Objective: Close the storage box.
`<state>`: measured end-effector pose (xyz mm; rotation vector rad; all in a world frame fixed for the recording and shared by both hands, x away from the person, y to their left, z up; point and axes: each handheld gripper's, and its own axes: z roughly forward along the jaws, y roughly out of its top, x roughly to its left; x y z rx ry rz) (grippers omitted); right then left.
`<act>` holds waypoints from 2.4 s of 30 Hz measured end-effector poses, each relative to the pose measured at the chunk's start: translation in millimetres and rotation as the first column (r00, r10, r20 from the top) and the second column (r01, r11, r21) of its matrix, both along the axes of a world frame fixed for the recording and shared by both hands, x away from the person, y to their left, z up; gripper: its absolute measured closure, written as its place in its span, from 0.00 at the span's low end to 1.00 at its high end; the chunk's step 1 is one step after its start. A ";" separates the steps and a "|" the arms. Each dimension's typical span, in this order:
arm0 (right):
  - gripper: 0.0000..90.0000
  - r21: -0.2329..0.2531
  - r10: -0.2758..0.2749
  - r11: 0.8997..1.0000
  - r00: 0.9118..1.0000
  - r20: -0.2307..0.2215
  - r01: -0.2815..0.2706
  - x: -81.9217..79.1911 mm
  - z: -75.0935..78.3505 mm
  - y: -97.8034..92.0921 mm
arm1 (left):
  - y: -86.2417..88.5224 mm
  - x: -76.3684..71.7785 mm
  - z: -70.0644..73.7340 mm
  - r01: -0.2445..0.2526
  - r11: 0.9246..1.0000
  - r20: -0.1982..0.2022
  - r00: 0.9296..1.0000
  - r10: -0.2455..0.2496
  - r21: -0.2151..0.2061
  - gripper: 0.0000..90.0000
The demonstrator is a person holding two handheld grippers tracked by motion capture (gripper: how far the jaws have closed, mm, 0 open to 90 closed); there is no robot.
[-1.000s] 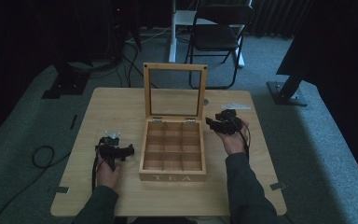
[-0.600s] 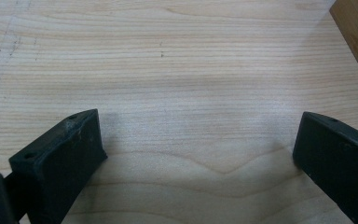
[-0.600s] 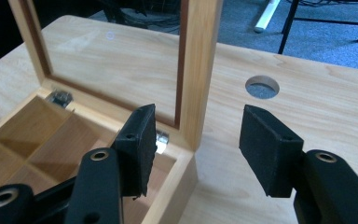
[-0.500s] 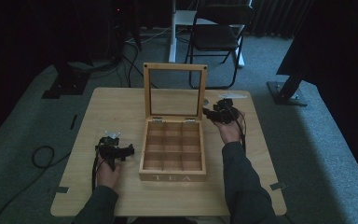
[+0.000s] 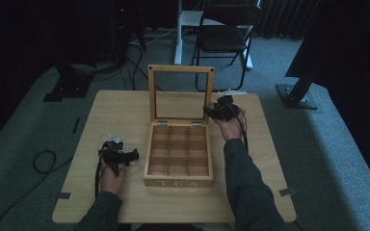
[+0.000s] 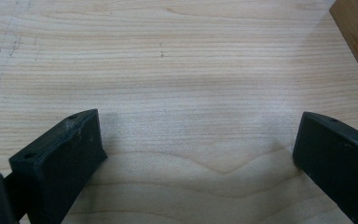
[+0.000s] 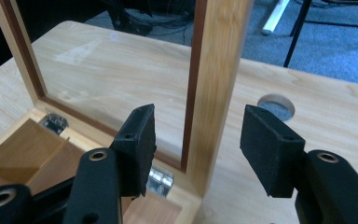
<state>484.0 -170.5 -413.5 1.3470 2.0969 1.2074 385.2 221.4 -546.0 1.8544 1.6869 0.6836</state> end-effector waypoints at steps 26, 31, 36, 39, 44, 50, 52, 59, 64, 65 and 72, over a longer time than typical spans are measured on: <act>0.46 0.032 0.040 0.999 0.999 0.031 -0.041 35.8 7.8 15.6 | -0.2 -0.1 0.0 -0.002 1.000 0.000 1.000 0.002 0.000 0.02; 0.46 0.016 0.046 0.999 0.998 0.044 -0.047 30.1 10.2 15.2 | -0.1 -0.1 0.1 -0.002 1.000 -0.001 1.000 0.002 -0.001 0.02; 0.46 -0.010 0.053 0.999 0.996 0.074 -0.053 20.1 11.2 16.2 | -0.1 -0.1 0.1 -0.002 1.000 -0.001 1.000 0.002 -0.001 0.02; 0.47 -0.019 0.064 0.998 0.994 0.089 -0.062 11.2 12.9 15.4 | -0.2 -0.1 0.0 -0.002 1.000 -0.001 1.000 0.002 -0.001 0.02; 0.50 -0.020 0.070 0.997 0.992 0.105 -0.068 -2.8 15.6 13.6 | -0.8 -0.1 0.1 -0.007 1.000 -0.001 1.000 0.007 0.000 0.02; 0.51 -0.008 0.081 0.997 0.991 0.109 -0.080 -14.3 17.7 10.7 | -1.2 -0.1 0.0 -0.011 1.000 0.000 1.000 0.011 0.000 0.02; 0.51 -0.007 0.080 0.997 0.991 0.110 -0.080 -15.7 17.7 10.6 | -1.1 0.0 0.0 -0.010 1.000 0.000 1.000 0.010 0.001 0.02; 0.53 0.019 0.084 0.996 0.989 0.123 -0.087 -26.9 20.0 5.7 | -1.3 0.0 -0.1 -0.013 1.000 0.002 1.000 0.013 0.000 0.02; 0.57 0.049 0.071 0.996 0.988 0.139 -0.078 -32.7 25.4 0.0 | -1.3 0.0 -0.1 -0.012 1.000 0.003 1.000 0.012 0.001 0.02; 0.58 0.049 0.065 0.996 0.987 0.147 -0.073 -34.5 27.5 -1.3 | -1.2 0.0 -0.1 -0.012 1.000 0.003 1.000 0.012 0.001 0.02; 0.66 0.044 0.062 0.997 0.983 0.175 -0.071 -46.7 45.6 -7.4 | -1.3 0.0 -0.1 -0.012 1.000 0.002 1.000 0.012 0.000 0.02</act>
